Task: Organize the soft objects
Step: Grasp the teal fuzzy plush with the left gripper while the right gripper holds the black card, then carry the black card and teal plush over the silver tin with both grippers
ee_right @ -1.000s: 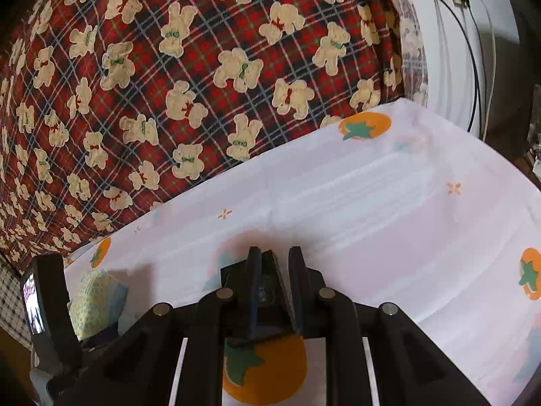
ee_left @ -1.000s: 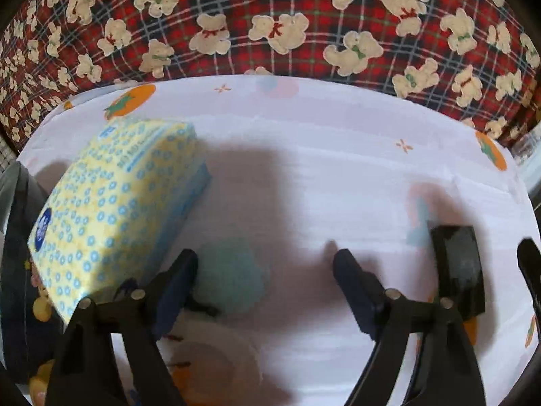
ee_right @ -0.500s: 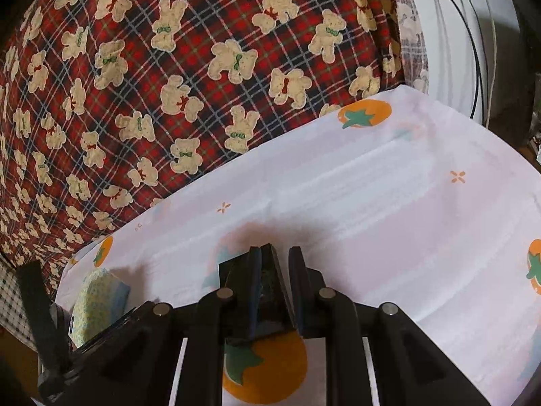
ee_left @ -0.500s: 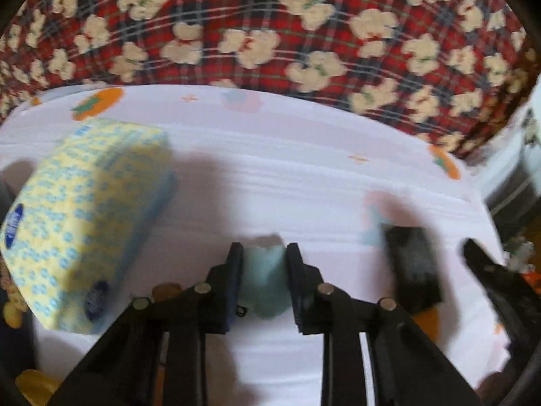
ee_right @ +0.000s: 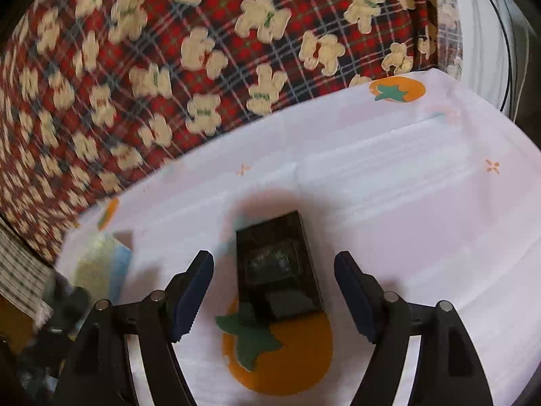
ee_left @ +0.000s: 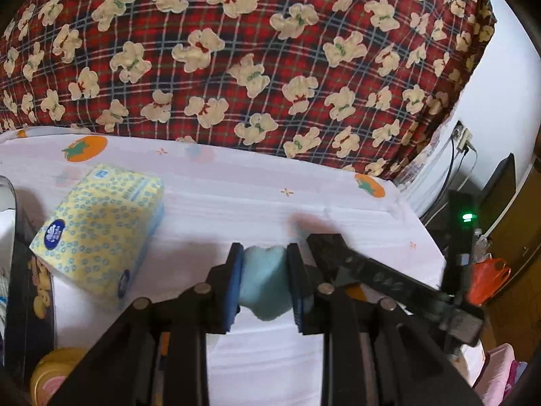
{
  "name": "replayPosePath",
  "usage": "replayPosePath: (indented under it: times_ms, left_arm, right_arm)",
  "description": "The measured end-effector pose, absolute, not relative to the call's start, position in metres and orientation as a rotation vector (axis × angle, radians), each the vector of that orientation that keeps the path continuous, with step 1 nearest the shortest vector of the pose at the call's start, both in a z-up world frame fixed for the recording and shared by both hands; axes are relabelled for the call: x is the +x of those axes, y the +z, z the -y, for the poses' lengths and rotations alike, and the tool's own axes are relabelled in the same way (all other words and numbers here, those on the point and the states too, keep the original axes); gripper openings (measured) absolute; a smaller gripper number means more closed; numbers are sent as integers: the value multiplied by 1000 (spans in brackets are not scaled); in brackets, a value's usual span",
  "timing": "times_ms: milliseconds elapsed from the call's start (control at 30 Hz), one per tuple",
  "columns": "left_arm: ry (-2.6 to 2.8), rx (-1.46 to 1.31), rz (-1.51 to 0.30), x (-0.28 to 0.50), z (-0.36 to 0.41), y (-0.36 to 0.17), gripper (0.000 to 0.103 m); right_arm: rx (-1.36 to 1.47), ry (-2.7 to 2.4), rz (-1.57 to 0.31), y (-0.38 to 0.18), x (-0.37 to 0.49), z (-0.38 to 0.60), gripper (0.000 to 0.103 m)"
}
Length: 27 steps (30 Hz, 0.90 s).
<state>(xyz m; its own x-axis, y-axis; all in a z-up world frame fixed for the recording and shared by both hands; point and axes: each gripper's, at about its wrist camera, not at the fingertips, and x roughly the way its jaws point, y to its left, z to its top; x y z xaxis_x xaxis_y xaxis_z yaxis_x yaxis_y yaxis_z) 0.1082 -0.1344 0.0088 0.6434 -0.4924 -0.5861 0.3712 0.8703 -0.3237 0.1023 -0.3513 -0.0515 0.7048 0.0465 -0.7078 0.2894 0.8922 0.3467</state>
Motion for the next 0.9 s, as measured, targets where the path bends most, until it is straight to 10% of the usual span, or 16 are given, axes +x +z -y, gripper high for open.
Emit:
replayPosePath:
  times_ms: [567,900]
  left_arm:
    - [-647,-279,-684,92,116,35,24]
    - [-597,-144,-535,63,115,54,24]
  right_arm:
    - [158,-215,-860,-57,110,321,56]
    - [323,-125,-508,-6,72,332,57]
